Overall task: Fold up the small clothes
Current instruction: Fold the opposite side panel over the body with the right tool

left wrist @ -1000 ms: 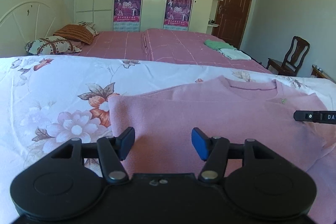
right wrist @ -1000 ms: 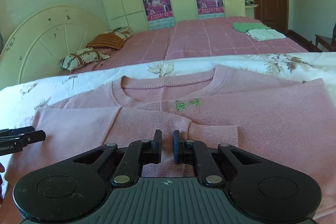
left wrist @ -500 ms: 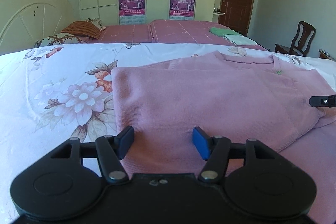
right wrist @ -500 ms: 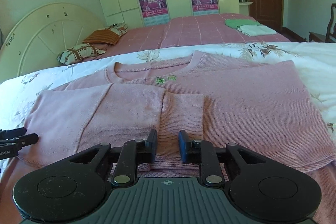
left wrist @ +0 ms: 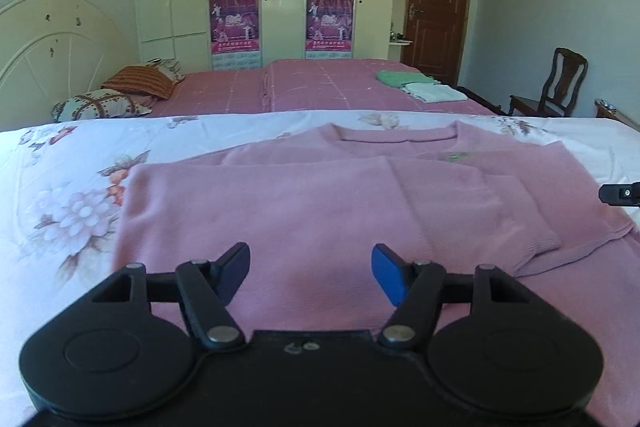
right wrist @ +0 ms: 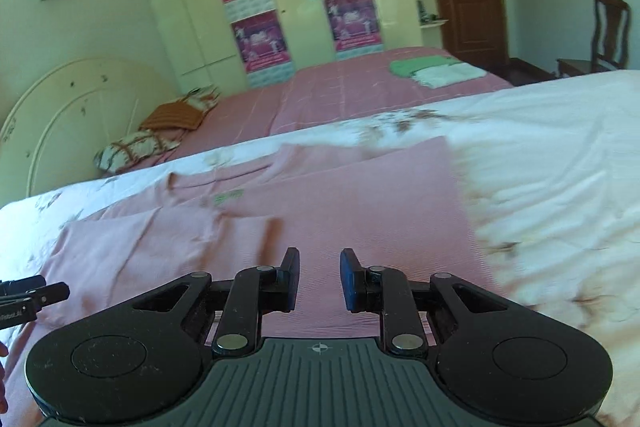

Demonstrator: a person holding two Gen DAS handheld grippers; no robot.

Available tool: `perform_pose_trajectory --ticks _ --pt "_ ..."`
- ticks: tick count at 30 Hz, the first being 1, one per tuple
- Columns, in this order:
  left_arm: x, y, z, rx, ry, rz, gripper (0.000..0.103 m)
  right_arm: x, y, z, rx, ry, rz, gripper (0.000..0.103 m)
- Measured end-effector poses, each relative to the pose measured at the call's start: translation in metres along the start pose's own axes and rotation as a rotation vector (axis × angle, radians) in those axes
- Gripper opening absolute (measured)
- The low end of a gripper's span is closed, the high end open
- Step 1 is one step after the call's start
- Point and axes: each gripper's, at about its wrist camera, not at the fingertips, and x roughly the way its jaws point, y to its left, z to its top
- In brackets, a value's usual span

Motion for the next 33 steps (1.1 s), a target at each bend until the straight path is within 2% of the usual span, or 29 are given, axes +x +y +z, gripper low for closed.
perform_pose_trajectory --ticks 4,9,13,18,22,26,28,31,33 --pt "0.018 -0.035 0.013 0.048 -0.026 -0.017 0.066 0.000 -0.037 0.020 0.017 -0.012 -0.030 0.022" --pt "0.047 -0.058 0.032 0.040 -0.019 -0.022 0.066 0.018 -0.076 0.054 0.003 -0.038 -0.020 0.021" --pt "0.067 -0.071 0.040 0.056 -0.003 0.031 0.067 0.048 -0.096 0.073 0.003 -0.020 -0.020 0.021" --pt "0.082 -0.070 0.035 0.026 0.067 0.088 0.068 0.076 -0.104 0.078 -0.024 0.006 0.012 0.021" --pt "0.084 -0.074 0.030 0.035 0.072 0.118 0.070 0.099 -0.110 0.068 -0.080 0.072 0.009 0.021" --pt "0.065 -0.077 0.034 0.020 0.068 0.115 0.065 0.095 -0.109 0.065 -0.117 0.061 0.010 0.021" --pt "0.047 -0.079 0.029 0.032 0.052 0.115 0.067 0.078 -0.110 0.066 -0.093 0.055 0.056 0.021" --pt "0.034 -0.083 0.013 0.037 0.086 0.114 0.073 0.042 -0.114 0.055 -0.098 0.050 0.118 0.021" --pt "0.031 -0.084 0.005 0.001 0.102 0.066 0.079 0.020 -0.117 0.041 -0.089 0.073 0.143 0.021"
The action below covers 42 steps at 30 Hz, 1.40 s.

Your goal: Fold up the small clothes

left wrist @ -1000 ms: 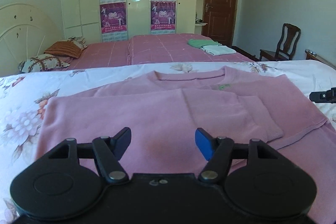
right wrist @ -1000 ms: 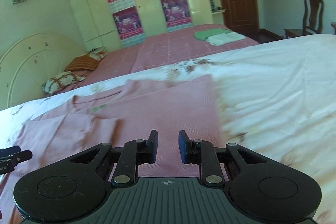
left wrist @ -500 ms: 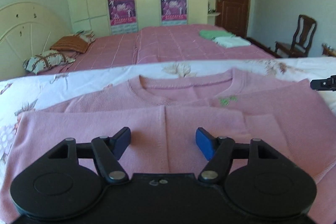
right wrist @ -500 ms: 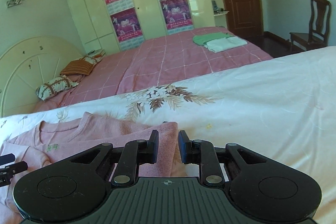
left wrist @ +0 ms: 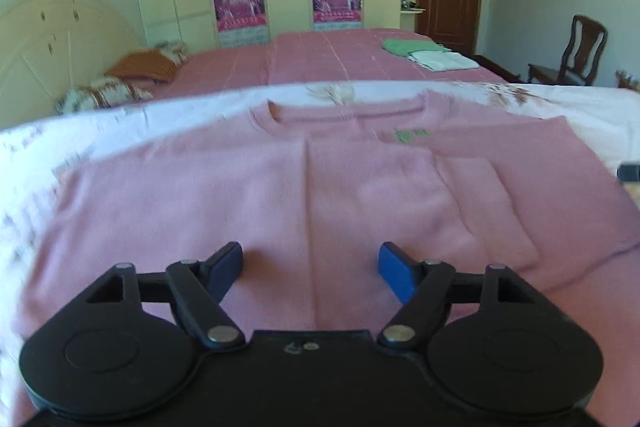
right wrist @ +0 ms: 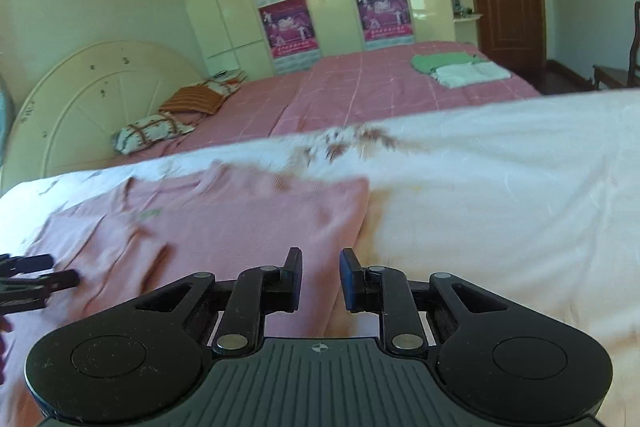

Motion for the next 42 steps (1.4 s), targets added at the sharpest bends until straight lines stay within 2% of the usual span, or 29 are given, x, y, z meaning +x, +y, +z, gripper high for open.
perform_pose_trajectory --ticks 3,5,9,12,16,21,22,23,24,25,26,30,34,35,37,39,40,42 --pt "-0.001 -0.014 -0.006 0.061 -0.007 0.042 0.081 -0.020 0.005 -0.026 0.023 0.023 0.023 0.022" --pt "0.000 -0.016 -0.004 0.049 0.009 0.057 0.082 -0.013 0.010 -0.040 -0.007 0.055 -0.032 0.021" --pt "-0.020 -0.016 -0.004 0.044 0.011 0.040 0.080 -0.023 0.015 -0.036 0.068 0.034 -0.079 0.022" --pt "-0.041 -0.017 -0.016 0.084 0.026 0.039 0.086 -0.052 0.018 -0.039 0.123 -0.003 -0.060 0.022" --pt "-0.078 -0.014 -0.041 0.129 0.044 0.042 0.086 -0.094 0.029 -0.053 0.152 -0.008 -0.061 0.022" --pt "-0.137 0.009 -0.073 0.112 0.040 0.035 0.087 -0.151 0.047 -0.085 0.213 -0.002 -0.055 0.023" --pt "-0.148 0.014 -0.079 0.110 0.040 0.039 0.087 -0.162 0.052 -0.091 0.222 0.000 -0.054 0.027" --pt "-0.160 0.020 -0.086 0.107 0.040 0.045 0.087 -0.174 0.059 -0.098 0.226 -0.002 -0.061 0.035" --pt "-0.172 0.027 -0.093 0.104 0.040 0.048 0.087 -0.185 0.065 -0.103 0.225 -0.010 -0.068 0.063" --pt "-0.183 0.033 -0.099 0.097 0.039 0.053 0.087 -0.197 0.072 -0.109 0.222 -0.023 -0.070 0.076" --pt "-0.197 0.042 -0.107 0.085 0.038 0.058 0.087 -0.208 0.079 -0.116 0.219 -0.031 -0.061 0.076" --pt "-0.243 0.085 -0.141 -0.011 0.031 0.049 0.082 -0.244 0.096 -0.136 0.239 -0.015 -0.028 0.076" --pt "-0.278 0.130 -0.174 -0.160 0.023 0.031 0.075 -0.272 0.092 -0.161 0.320 0.000 -0.006 0.075" --pt "-0.281 0.140 -0.179 -0.201 0.034 -0.002 0.072 -0.279 0.088 -0.169 0.347 -0.001 -0.010 0.075" --pt "-0.283 0.163 -0.192 -0.335 0.058 -0.129 0.058 -0.288 0.079 -0.183 0.412 0.005 -0.001 0.075" --pt "-0.273 0.181 -0.204 -0.458 0.095 -0.272 0.059 -0.292 0.068 -0.195 0.479 0.016 0.014 0.068" --pt "-0.266 0.186 -0.209 -0.500 0.124 -0.313 0.060 -0.293 0.063 -0.201 0.510 0.026 0.019 0.066" --pt "-0.251 0.189 -0.217 -0.553 0.182 -0.331 0.060 -0.290 0.053 -0.210 0.571 0.048 0.035 0.066"
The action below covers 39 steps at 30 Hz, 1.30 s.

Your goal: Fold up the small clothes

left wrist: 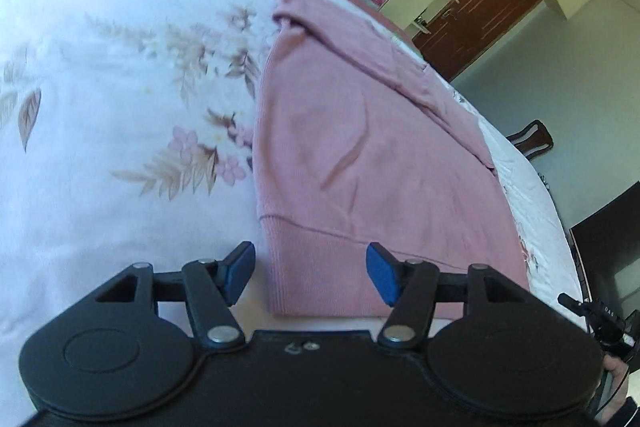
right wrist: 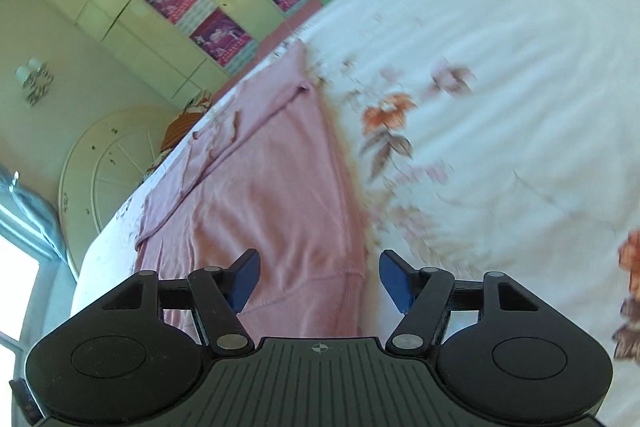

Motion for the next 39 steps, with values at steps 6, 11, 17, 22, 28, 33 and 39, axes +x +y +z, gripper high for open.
perform_pose_trajectory --ticks 6,11,17,22,28,33,39 --pt "0.019 0.012 0.014 -0.083 0.008 -0.103 0.060 0.020 -0.023 -0.006 0.072 0.058 0.043 0.065" --pt "0.039 0.005 0.021 -0.040 0.039 -0.144 0.059 0.030 -0.024 -0.006 0.084 0.069 0.094 0.065" --pt "0.049 0.003 0.014 -0.059 -0.010 -0.176 0.053 0.041 -0.016 -0.002 0.049 0.110 0.086 0.054" --pt "0.043 -0.005 0.003 -0.001 0.009 -0.176 0.052 0.046 -0.022 -0.002 0.056 0.164 0.093 0.026" --pt "0.045 -0.005 0.001 -0.011 0.001 -0.089 0.004 0.051 -0.024 -0.011 0.086 0.177 0.130 0.011" --pt "0.006 -0.020 0.001 0.031 -0.188 -0.194 0.004 0.034 -0.014 -0.002 0.087 0.086 0.170 0.009" --pt "0.018 -0.008 -0.010 -0.004 -0.124 -0.064 0.004 0.009 -0.011 -0.003 0.020 0.009 0.246 0.009"
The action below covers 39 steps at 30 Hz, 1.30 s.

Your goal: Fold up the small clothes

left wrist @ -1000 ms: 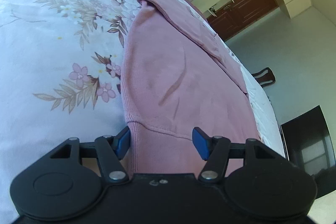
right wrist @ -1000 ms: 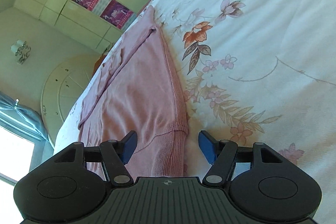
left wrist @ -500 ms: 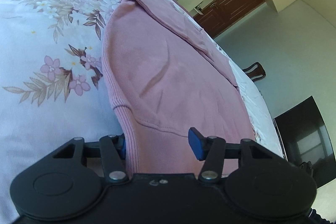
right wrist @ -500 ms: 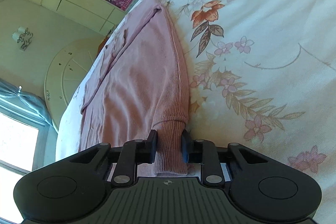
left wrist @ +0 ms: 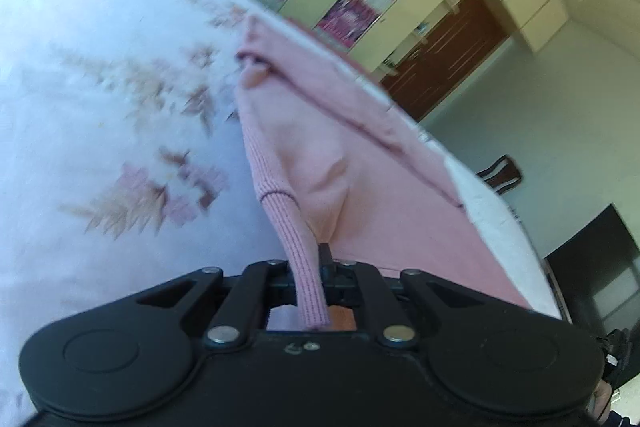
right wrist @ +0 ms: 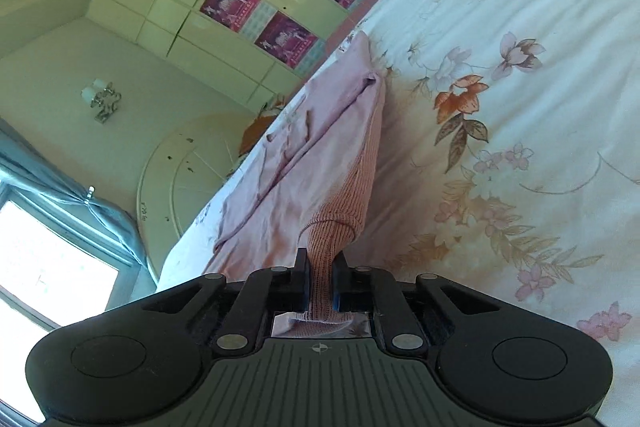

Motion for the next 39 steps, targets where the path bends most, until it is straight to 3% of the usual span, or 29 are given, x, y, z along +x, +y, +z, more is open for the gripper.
perform_pose_trajectory --ticks 1,4,11,15,19,24,28,35,39 --pt "0.007 0.007 -0.005 -0.040 0.037 0.024 0.004 0.005 -0.007 -0.003 0.003 0.026 -0.032 0.009" --pt "0.004 0.019 -0.011 -0.134 0.003 -0.014 0.004 0.027 -0.020 -0.012 0.026 0.115 -0.140 0.009" --pt "-0.011 -0.001 0.013 -0.124 -0.059 -0.073 0.004 0.020 0.001 0.003 0.009 0.046 -0.096 0.009" --pt "-0.019 -0.023 0.051 -0.102 -0.134 -0.132 0.004 0.018 0.037 0.028 -0.048 -0.013 -0.047 0.009" --pt "-0.005 -0.041 0.103 -0.097 -0.186 -0.170 0.004 0.031 0.073 0.068 -0.112 -0.061 -0.015 0.009" --pt "0.043 -0.064 0.174 -0.052 -0.210 -0.161 0.004 0.075 0.108 0.137 -0.151 -0.079 -0.012 0.009" --pt "0.100 -0.070 0.221 -0.031 -0.187 -0.132 0.004 0.136 0.109 0.192 -0.114 -0.069 -0.002 0.009" --pt "0.205 -0.048 0.277 0.003 -0.091 -0.049 0.004 0.266 0.060 0.274 0.003 0.021 -0.049 0.009" --pt "0.251 -0.033 0.284 0.016 -0.036 -0.004 0.004 0.321 0.023 0.297 0.054 0.053 -0.068 0.009"
